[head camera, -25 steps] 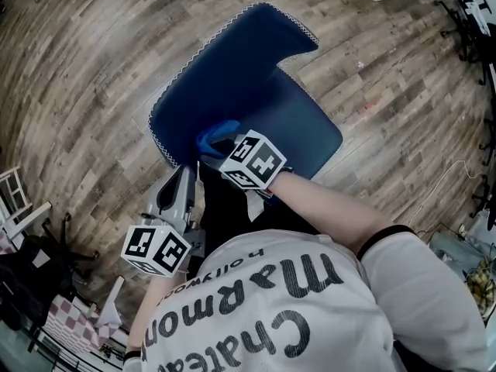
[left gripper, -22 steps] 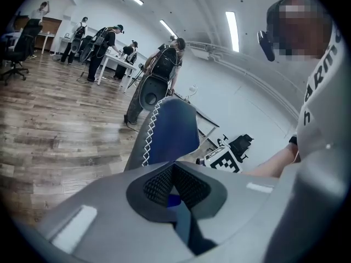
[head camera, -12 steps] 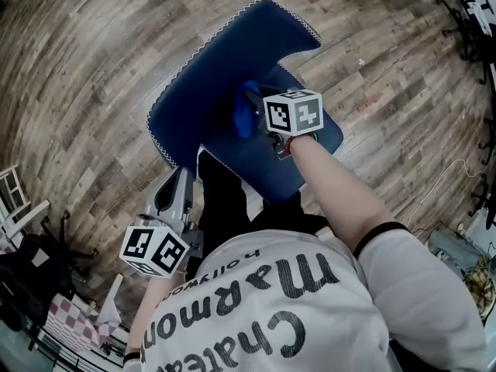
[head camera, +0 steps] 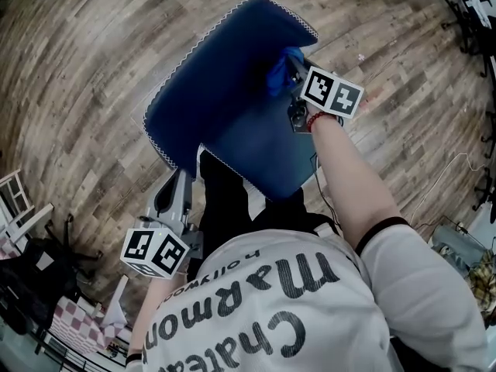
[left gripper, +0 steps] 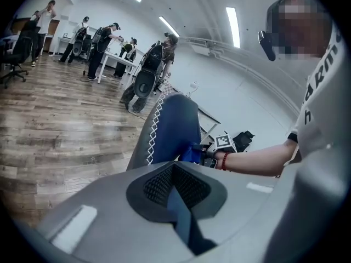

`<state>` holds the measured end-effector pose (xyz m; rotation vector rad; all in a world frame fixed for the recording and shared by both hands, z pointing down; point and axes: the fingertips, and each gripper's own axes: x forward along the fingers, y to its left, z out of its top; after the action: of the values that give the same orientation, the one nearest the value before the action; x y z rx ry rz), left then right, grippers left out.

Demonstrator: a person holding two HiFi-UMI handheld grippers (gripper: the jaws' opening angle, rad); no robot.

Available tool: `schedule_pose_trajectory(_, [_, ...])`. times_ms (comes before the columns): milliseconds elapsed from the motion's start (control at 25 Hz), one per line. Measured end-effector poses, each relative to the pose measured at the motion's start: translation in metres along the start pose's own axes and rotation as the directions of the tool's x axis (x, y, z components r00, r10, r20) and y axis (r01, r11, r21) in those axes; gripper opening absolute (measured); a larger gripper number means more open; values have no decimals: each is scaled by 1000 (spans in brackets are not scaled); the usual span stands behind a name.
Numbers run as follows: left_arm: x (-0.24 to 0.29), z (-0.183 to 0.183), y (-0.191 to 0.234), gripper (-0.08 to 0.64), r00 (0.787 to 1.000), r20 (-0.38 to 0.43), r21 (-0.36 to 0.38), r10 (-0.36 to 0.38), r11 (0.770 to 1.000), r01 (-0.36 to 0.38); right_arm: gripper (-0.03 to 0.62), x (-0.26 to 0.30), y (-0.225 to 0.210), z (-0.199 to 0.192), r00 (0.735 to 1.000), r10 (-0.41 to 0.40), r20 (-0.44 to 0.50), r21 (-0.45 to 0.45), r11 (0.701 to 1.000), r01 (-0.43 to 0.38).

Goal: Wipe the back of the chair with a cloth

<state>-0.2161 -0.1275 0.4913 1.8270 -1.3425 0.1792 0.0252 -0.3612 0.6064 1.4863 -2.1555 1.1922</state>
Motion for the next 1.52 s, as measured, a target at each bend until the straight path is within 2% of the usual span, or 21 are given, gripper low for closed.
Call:
schedule_pose_trajectory(80, [0, -1, -3, 9, 1000, 3, 4, -8, 1000, 8, 64, -2, 4, -12, 999, 14, -29, -15, 1000, -14])
schedule_pose_trajectory(200, [1, -3, -7, 9, 1000, 1, 6, -18, 1000, 18, 63, -3, 31, -58, 985, 73, -156, -99, 991, -89])
schedule_pose_trajectory(280, [1, -4, -8, 9, 1000, 1, 5, -21, 1000, 21, 64, -3, 59, -92, 961, 135, -241, -132, 977, -170])
schedule_pose_trajectory(360, [0, -4, -8, 9, 1000, 0, 0, -13, 1000, 13, 64, -6, 93, -127, 921, 218, -324, -129, 954, -271])
schedule_pose_trajectory(400, [-1, -5, -8, 9, 1000, -2, -5, -4, 1000, 4, 64, -10, 111, -147, 890, 263, -372, -122, 937, -327])
schedule_pose_trajectory(480, [-3, -7, -7, 9, 1000, -3, -15, 7, 1000, -7, 64, -25, 147, -186, 806, 350, -477, -111, 886, -450])
schedule_pose_trajectory(640, [-7, -9, -3, 9, 1000, 11, -20, 7, 1000, -6, 63, -69, 209, -249, 595, 482, -643, -63, 741, -669])
schedule_pose_trajectory(680, [-8, -9, -1, 9, 1000, 14, -22, 7, 1000, -7, 63, -77, 219, -258, 557, 498, -664, -49, 715, -698])
schedule_pose_trajectory(720, [-8, -9, 1, 9, 1000, 16, -25, 8, 1000, -7, 63, -82, 225, -265, 534, 506, -678, -40, 699, -714])
schedule_pose_trajectory(760, [-8, -9, 2, 9, 1000, 16, -28, 9, 1000, -9, 64, -83, 226, -269, 524, 506, -685, -37, 694, -719])
schedule_pose_trajectory(840, [-8, -10, 3, 9, 1000, 12, -34, 16, 999, -15, 64, -77, 221, -269, 536, 492, -686, -48, 705, -708])
schedule_pose_trajectory(920, [-8, -10, 4, 9, 1000, 11, -37, 21, 999, -20, 64, -63, 208, -261, 577, 468, -670, -75, 730, -680])
schedule_pose_trajectory(1000, [-8, -10, 7, 9, 1000, 14, -37, 22, 999, -21, 63, -44, 191, -244, 637, 437, -635, -102, 769, -631])
schedule_pose_trajectory(1120, [-8, -9, 14, 9, 999, 5, -49, 41, 998, -40, 64, -12, 155, -209, 750, 365, -551, -131, 850, -510])
schedule_pose_trajectory(1200, [-8, -8, 17, 9, 999, 0, -47, 44, 998, -44, 63, 5, 128, -183, 819, 312, -483, -119, 902, -414])
schedule_pose_trajectory(1280, [-9, -8, 19, 9, 999, -5, -41, 44, 998, -44, 64, 18, 100, -158, 873, 254, -417, -98, 942, -322])
schedule_pose_trajectory(1400, [-10, -8, 21, 9, 999, -8, -39, 41, 998, -41, 64, 29, 64, -124, 926, 149, -346, -128, 971, -204])
schedule_pose_trajectory(1520, [-10, -9, 22, 9, 999, -17, -38, 40, 998, -40, 64, 34, 36, -97, 954, 69, -291, -135, 984, -112])
